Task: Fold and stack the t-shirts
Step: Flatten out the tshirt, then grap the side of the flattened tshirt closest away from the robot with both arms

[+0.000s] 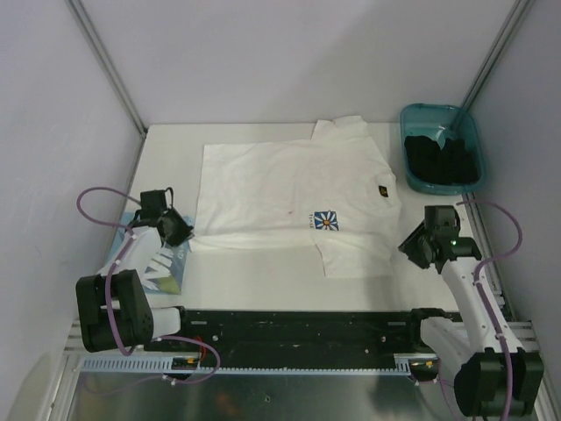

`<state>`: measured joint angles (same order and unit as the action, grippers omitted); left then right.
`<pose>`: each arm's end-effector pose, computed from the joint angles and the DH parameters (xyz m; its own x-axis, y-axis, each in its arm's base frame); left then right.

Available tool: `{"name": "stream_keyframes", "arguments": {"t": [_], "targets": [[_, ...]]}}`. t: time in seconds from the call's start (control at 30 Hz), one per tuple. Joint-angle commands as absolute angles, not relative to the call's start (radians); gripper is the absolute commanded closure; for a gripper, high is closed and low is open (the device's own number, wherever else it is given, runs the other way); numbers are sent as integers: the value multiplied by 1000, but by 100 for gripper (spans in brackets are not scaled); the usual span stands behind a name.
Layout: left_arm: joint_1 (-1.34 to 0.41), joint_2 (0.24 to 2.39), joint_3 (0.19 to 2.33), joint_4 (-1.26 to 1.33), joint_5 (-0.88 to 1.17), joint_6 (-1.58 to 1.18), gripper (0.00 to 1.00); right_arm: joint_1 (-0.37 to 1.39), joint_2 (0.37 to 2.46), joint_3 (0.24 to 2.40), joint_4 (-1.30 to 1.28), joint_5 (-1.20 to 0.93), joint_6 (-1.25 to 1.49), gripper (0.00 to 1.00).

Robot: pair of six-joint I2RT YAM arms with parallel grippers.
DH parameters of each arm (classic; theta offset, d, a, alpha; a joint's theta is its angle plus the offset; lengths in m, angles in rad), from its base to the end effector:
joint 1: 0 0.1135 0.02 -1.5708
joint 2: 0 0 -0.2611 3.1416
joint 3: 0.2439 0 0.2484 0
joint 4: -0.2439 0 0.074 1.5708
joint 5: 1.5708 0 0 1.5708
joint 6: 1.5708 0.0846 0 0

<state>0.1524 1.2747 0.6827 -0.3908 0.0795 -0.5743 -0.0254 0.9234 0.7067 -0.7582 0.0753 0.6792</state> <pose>0.2631 0.0336 0.1468 -0.6319 -0.6449 -0.4298 -0.5373 0.7642 -0.3568 0.1995 -0.0114 0.1975 -0.6013 0.6419 -0.4758 0.5723 0.7616 0.3041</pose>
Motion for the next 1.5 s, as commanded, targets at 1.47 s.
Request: {"name": "stream_keyframes", "arguments": {"t": [1.47], "targets": [[145, 1275, 682, -377, 78, -562, 100, 264, 1123, 456, -567, 241, 1041, 59]]}}
